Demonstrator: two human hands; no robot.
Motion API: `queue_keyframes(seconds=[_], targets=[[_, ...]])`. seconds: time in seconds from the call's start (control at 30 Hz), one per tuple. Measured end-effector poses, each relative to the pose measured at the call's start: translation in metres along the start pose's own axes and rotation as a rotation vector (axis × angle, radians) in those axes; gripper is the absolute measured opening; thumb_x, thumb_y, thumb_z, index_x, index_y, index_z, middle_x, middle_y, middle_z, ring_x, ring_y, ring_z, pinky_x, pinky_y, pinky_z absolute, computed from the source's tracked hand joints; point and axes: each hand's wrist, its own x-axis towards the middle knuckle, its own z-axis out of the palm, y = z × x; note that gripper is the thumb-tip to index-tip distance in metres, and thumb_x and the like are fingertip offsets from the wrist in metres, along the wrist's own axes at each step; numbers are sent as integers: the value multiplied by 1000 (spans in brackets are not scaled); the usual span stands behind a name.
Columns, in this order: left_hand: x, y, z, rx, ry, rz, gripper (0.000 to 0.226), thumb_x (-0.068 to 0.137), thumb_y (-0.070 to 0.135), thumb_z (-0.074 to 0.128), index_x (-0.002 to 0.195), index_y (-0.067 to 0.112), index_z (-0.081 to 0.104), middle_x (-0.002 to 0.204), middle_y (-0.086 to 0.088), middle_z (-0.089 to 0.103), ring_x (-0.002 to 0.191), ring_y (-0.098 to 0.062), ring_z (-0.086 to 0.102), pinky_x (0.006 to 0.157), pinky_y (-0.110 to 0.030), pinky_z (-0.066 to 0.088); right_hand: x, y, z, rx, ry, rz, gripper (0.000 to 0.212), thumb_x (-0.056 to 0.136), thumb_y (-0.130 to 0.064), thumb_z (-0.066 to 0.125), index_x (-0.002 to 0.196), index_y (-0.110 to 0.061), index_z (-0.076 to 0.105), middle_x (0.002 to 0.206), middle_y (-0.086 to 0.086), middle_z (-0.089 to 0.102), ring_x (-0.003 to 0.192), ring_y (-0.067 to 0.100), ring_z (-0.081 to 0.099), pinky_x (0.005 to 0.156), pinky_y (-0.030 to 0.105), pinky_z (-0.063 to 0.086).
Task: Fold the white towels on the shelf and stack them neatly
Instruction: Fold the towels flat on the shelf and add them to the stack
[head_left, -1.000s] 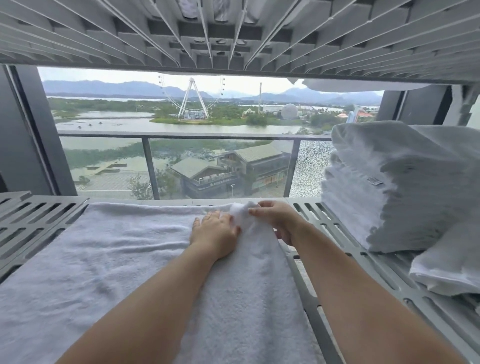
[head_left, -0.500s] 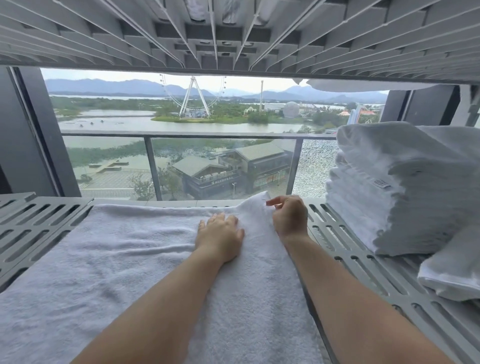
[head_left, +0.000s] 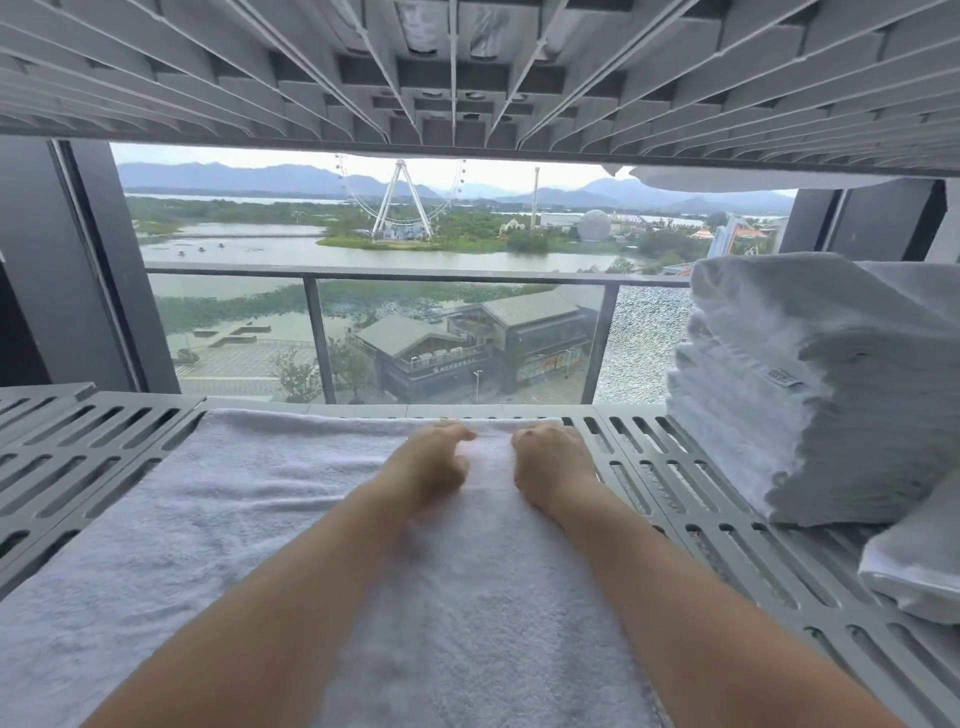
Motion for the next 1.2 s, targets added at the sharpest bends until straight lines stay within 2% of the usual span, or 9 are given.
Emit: queue_keyframes(seconds=[0.1,0.23,0.4,0.53,0.67,0.77,0.9,1.1,1.2], targets=[[-8,-42,-23,195,52,-139,48,98,34,46,145,23,47,152,-4,45,139,-23,41,117,-41,29,12,-23,-7,40,42,-3,33,85,-7,44,110,-7,66,112,12,62,107,30,55,92,40,44],[-11,-84,-44,386,-22,-288,65,96,58,42,149,22,40,155,-7,41,143,-27,35,121,-49,22,29,-56,-6,375,-19,-69,52,89,0,37,137,-11,55,133,14,56,125,31,49,100,40,45],[-7,-117,-58,332,25,-253,62,100,46,48,154,17,33,159,-8,35,148,-26,29,122,-45,22,38,-59,12,327,-56,49,62,88,3,34,147,-16,42,144,10,51,135,27,43,112,43,35],[-1,-140,-69,421,111,-221,37,100,16,43,135,18,55,134,-9,57,125,-27,50,109,-40,37,48,-57,15,226,11,188,52,87,-2,35,135,-17,52,132,10,57,124,29,49,111,46,33],[1,-150,-80,564,197,-151,22,97,17,48,106,20,68,106,-3,62,100,-22,58,89,-36,47,49,-55,7,97,-65,327,40,91,-26,39,123,-13,59,128,12,53,122,30,45,112,51,30],[-6,-159,-82,518,206,-150,23,95,10,45,104,20,63,103,-3,63,95,-23,59,85,-37,48,34,-56,1,42,48,322,39,87,-28,45,120,-13,60,121,10,61,119,28,52,120,52,17],[-28,-168,-94,494,287,-139,27,91,2,42,102,19,60,96,-4,65,86,-27,62,77,-36,46,3,-58,-12,30,334,258,25,83,-13,52,105,-13,63,93,9,71,98,28,63,116,47,29],[-89,-163,-111,468,473,16,18,93,13,55,95,19,72,86,-2,64,74,-29,62,76,-39,50,-44,-51,-43,-147,500,122,16,73,-11,62,88,-13,66,79,12,69,89,32,63,112,49,31],[-129,-156,-113,411,534,68,17,94,14,57,97,17,74,90,-5,67,79,-31,64,80,-42,49,-76,-49,-57,-192,460,148,7,77,-12,65,83,-14,68,71,14,68,86,32,64,112,50,31]])
